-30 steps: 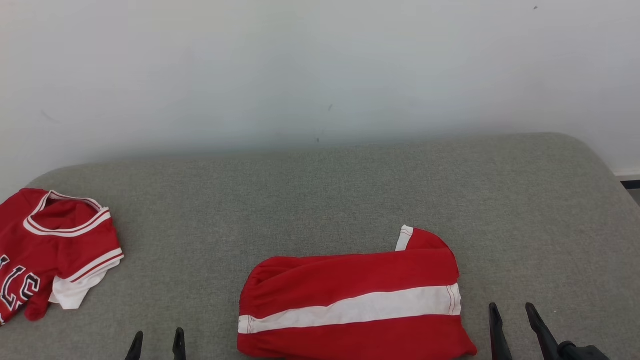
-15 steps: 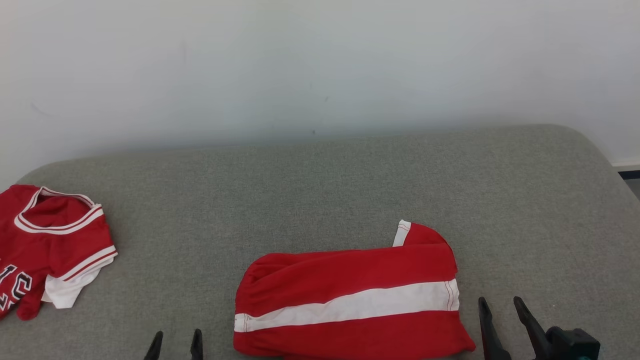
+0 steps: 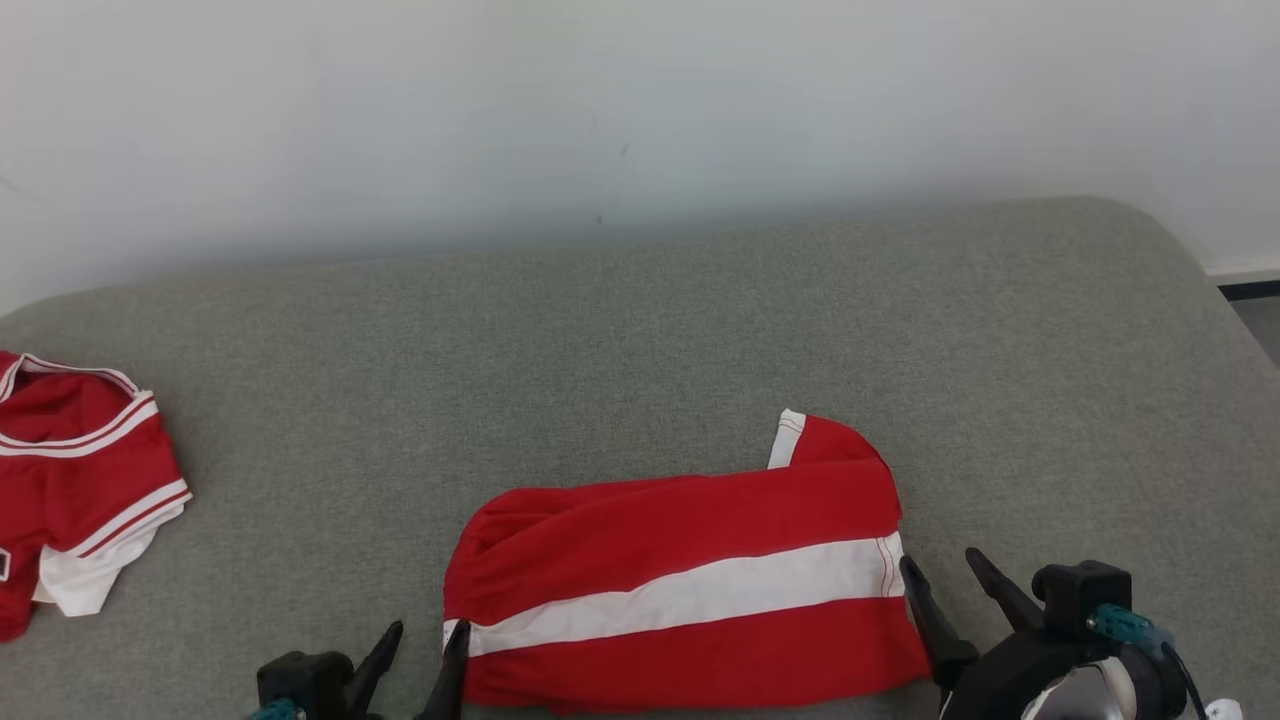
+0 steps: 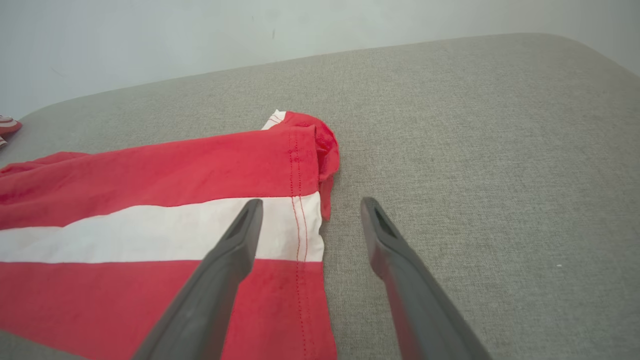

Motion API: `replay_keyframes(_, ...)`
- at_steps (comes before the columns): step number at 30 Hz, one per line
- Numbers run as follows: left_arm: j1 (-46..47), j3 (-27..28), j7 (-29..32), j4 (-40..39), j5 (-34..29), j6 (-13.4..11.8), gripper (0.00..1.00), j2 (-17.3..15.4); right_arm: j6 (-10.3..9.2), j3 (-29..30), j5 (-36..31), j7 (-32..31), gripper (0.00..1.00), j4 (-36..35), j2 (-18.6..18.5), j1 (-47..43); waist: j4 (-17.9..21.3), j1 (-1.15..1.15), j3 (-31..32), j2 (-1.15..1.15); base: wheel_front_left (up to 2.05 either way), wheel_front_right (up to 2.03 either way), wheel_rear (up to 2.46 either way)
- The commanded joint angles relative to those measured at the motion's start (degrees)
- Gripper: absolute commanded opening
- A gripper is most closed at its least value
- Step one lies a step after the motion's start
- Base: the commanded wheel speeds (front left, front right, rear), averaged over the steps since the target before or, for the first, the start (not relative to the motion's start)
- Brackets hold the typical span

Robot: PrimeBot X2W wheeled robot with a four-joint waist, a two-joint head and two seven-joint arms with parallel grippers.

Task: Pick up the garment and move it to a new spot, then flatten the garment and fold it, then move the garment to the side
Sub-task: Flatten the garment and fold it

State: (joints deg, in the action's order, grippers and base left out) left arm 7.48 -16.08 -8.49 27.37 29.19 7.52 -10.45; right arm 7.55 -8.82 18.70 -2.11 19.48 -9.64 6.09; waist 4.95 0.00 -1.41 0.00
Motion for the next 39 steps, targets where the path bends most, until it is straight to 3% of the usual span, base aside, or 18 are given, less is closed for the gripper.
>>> replay_keyframes(1,1.03,-0.79,0.43,0.24,1.47,-0.1,1.0,-0.8,-0.11,-0.48,0.66,-0.13,1.0,0.16,-0.54,0.94,0.84,0.0,-1.16,0.0,0.0,0.0,0.0)
replay_keyframes(13,1.83,-9.96,2.35,-3.44,12.91,-0.09,1.0,-5.68,-0.12,-2.8,2.13,2.42,1.0,2.33,-1.52,3.31,1.69,0.0,-2.93,0.0,0.0,0.0,0.0)
replay_keyframes(17,1.65,-11.59,1.56,-5.28,14.54,-0.1,0.88,-7.62,-0.12,-2.99,2.38,3.0,1.0,2.81,-1.4,3.36,1.48,0.0,-2.98,0.0,0.0,0.0,0.0)
replay_keyframes(18,1.6,-11.99,1.65,-5.76,15.07,-0.09,0.79,-7.93,-0.12,-3.07,2.37,3.15,1.0,2.93,-1.32,3.41,1.42,0.0,-3.02,0.0,0.0,0.0,0.0)
replay_keyframes(20,1.54,-12.78,2.03,-6.56,15.95,-0.09,0.46,-8.52,-0.12,-3.19,2.35,3.22,1.0,3.11,-1.21,3.61,1.28,0.0,-3.11,0.0,0.0,0.0,0.0)
replay_keyframes(22,1.6,-13.55,2.52,-6.98,17.08,-0.1,0.25,-9.18,-0.12,-3.31,2.41,3.26,1.0,3.23,-1.13,3.76,1.14,0.0,-3.19,0.0,0.0,0.0,0.0)
replay_keyframes(24,1.72,-13.79,2.54,-7.11,17.49,-0.1,0.21,-9.4,-0.12,-3.4,2.45,3.27,1.0,3.29,-1.13,3.83,1.07,0.0,-3.24,0.0,0.0,0.0,0.0)
replay_keyframes(26,2.13,-14.47,2.66,-7.13,18.29,-0.09,0.0,-9.59,-0.12,-3.56,2.54,3.25,1.0,3.43,-1.24,4.1,0.95,0.0,-3.35,0.0,0.0,0.0,0.0)
replay_keyframes(39,3.85,-15.25,0.63,-5.18,17.74,-0.25,0.0,-10.36,-0.12,-6.62,6.52,-6.92,1.0,6.93,-1.42,8.88,0.04,0.0,-4.47,0.0,0.0,0.0,0.0)
